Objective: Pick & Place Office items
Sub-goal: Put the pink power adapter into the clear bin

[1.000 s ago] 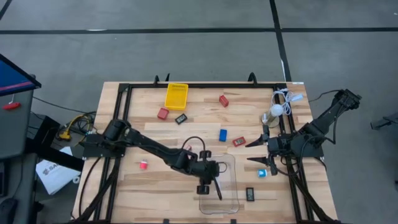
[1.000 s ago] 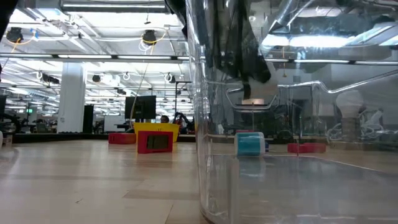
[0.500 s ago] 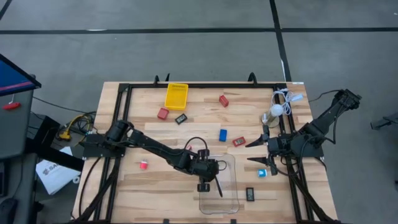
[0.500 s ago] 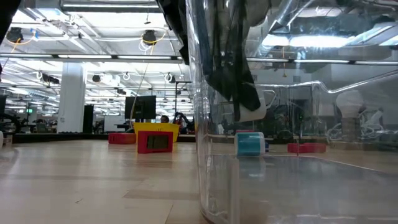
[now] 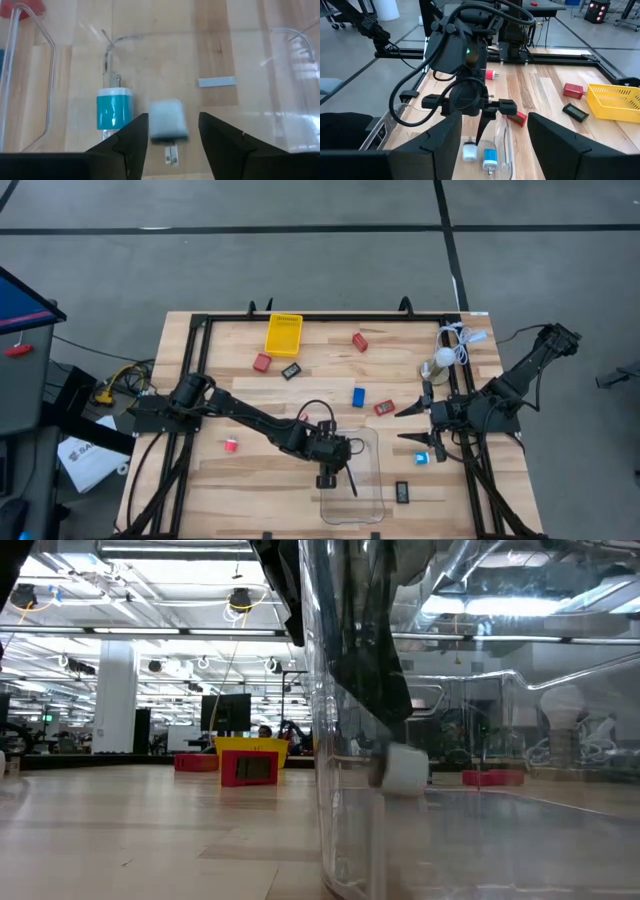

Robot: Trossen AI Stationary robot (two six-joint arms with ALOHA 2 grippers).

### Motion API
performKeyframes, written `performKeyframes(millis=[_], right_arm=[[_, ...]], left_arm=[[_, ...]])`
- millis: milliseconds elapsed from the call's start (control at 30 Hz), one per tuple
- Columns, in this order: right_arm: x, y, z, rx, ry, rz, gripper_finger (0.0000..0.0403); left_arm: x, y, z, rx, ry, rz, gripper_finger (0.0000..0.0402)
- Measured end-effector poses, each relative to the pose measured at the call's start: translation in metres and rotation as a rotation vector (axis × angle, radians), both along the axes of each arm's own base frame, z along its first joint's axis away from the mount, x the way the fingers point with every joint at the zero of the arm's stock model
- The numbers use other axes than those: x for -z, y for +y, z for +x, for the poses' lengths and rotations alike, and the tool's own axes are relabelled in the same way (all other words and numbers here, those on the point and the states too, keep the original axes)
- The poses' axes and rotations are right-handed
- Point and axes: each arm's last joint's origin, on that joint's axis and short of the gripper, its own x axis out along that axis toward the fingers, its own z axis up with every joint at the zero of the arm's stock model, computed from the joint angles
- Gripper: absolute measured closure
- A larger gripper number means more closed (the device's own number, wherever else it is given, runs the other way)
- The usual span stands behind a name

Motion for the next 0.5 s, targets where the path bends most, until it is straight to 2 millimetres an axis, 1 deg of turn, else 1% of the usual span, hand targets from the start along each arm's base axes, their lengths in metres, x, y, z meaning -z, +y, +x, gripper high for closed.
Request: performKeyframes(millis=[167,267,400,500], right_arm=[[0.0,0.0,0.0,0.0,0.002,0.0,0.0181],[0.0,0.0,0.0,0.0,0.003,-0.001,0.0181],[0.0,0.0,0.0,0.0,0.004,-0.002,0.0181],[0.001,0.0,0.0,0.0,0.005,-0.003,0.0181]], left_arm=[[-0.005,-0.001,0.001,0.018,-0.031,0.002,0.0228],[-0.014,0.0,0.0,0.032,-0.061,0.023,0.0224],[-0.042,-0.001,-0.006,0.061,-0.144,0.052,0.0221],[-0.067,-0.002,-0.016,0.059,-0.196,0.057,0.0225]])
